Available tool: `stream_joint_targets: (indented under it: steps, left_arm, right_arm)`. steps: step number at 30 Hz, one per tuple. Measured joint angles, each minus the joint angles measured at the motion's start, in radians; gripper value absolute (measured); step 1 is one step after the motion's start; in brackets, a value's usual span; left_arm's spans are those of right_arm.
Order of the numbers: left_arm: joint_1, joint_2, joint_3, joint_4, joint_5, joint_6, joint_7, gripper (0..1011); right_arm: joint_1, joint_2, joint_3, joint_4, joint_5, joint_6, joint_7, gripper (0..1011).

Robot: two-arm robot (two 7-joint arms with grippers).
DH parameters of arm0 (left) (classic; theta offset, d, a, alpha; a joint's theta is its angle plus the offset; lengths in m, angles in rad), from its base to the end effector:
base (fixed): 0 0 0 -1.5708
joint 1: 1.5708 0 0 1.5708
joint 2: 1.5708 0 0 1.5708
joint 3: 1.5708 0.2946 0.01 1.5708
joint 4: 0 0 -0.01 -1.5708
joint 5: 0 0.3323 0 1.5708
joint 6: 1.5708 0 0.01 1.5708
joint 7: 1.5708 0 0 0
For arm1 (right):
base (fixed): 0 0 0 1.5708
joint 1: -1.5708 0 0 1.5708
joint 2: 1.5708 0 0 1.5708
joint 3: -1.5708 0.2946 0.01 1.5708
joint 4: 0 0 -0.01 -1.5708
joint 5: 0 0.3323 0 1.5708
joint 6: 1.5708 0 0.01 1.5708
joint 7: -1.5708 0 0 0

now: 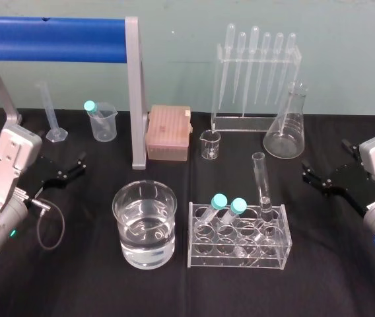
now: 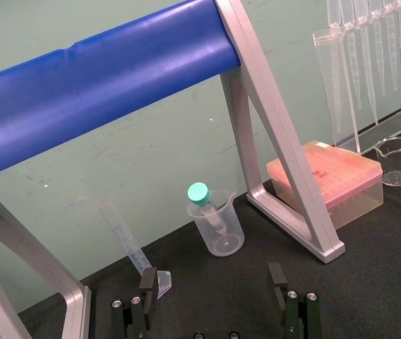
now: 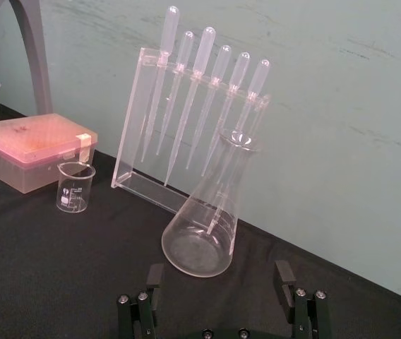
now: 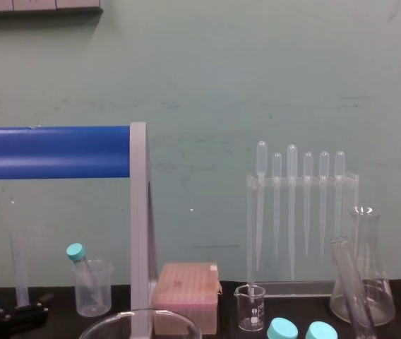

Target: Hold the test tube with one hand and immerse one end into the beaker, then return it to the test tube rack.

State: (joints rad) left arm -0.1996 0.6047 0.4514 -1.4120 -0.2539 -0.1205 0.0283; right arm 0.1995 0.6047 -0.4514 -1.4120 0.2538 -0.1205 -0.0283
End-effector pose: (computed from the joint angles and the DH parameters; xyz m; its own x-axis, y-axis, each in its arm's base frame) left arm 0.3811 0.0791 -0.3105 0.2922 0.8803 0.3738 -0.9553 0.2873 0.0702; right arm 0.3810 -0.0791 -0.3105 0.2923 -0.8802 0.3738 0.9552 0.2873 -0.0703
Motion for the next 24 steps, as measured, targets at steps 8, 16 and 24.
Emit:
stream_joint_targets:
  steps: [8,16,24]
  left_arm:
    - [0.0,0.0,0.0,0.0,0.0,0.0,0.0,1000]
    - [0.0,0.0,0.0,0.0,0.0,0.0,0.0,1000]
    - [0.0,0.0,0.0,0.0,0.0,0.0,0.0,1000]
  right_arm:
    - [0.0,0.0,0.0,0.0,0.0,0.0,0.0,1000]
    - [0.0,0.0,0.0,0.0,0.0,0.0,0.0,1000]
    - [0.0,0.0,0.0,0.0,0.0,0.0,0.0,1000]
